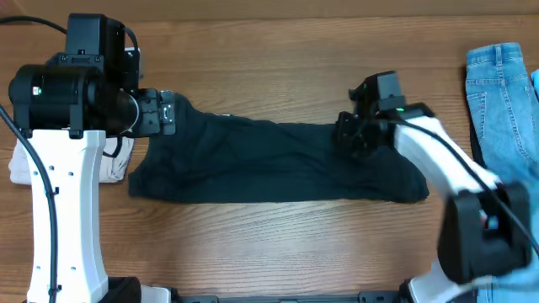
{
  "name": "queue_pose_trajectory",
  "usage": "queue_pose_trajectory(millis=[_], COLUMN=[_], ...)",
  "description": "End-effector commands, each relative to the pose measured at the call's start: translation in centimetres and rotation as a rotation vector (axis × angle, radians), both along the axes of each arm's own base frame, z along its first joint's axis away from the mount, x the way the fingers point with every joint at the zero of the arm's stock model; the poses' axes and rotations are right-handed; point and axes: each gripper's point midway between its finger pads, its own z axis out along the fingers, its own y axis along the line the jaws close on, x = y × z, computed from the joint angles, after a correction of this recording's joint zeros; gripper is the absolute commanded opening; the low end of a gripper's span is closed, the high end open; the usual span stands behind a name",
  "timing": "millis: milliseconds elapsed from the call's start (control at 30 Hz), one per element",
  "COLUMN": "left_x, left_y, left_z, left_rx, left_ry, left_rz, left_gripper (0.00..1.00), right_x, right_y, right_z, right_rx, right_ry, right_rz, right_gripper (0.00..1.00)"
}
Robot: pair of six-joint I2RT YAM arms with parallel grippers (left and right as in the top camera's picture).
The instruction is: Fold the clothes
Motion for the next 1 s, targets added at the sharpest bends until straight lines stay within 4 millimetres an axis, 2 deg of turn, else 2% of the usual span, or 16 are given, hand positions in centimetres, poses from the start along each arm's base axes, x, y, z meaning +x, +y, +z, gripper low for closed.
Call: queue_pose_trajectory(millis=[0,67,133,200,267,333,400,500,567,667,800,867,967], left_x=[0.0,-0.1,-0.3,-0.3,-0.3,-0.2,-0.3,-0.5,-0.8,-1.0,0.2,0.4,0.3], left_y=[-0.3,-0.3,-0.2,0.4,0.7,0.7,0.7,0.7,0.5,-0.3,-1.8,-1.8,-1.8], left_z=[-0.2,-0.2,-0.3,-0.3,-0.4,-0.4,-0.7,-2.0,-3.5,-6.6,-11.3,-14.3,-19.3], left_rx=[-0.026,-0.025,-0.019,0.014,0.032,0.031,0.033,0.040,0.031,-0.015,-0.084,-0.085,-0.084], left_ry=[0.012,0.016,0.023,0.026,0.027,0.030,0.040,0.081,0.126,0.194,0.211,0.224,0.249], left_rz=[0.003,0.003,0.000,0.009,0.015,0.015,0.009,-0.006,-0.008,-0.022,-0.072,-0.071,-0.069], left_gripper=[0.94,0.94,0.94,0.95,0.98,0.98,1.00,1.00,0.99,0.89,0.63,0.47,0.34], right_x=[-1.7,-4.0,-6.1,-8.1,-9.3,-9.4,-8.5,-6.7,-5.9,-4.7,-4.3,-4.1,-3.3], right_y=[3.1,4.1,4.7,5.4,5.4,4.0,1.9,-2.1,-3.6,-7.1,-10.1,-10.6,-10.7], right_z=[-2.7,-3.9,-3.8,-2.5,-0.9,0.1,0.9,2.0,2.3,0.9,-2.1,-3.2,-4.6], right_rx=[0.159,0.168,0.147,0.129,0.095,0.000,-0.121,-0.264,-0.256,-0.258,-0.259,-0.253,-0.248], right_ry=[0.160,0.261,0.301,0.289,0.258,0.219,0.170,0.127,0.132,0.175,0.269,0.295,0.289], right_rz=[0.031,0.066,0.138,0.256,0.322,0.312,0.240,0.025,-0.056,-0.166,-0.267,-0.284,-0.291], right_gripper=[0.04,0.04,0.04,0.04,0.04,0.04,0.04,0.04,0.04,0.04,0.04,0.04,0.04])
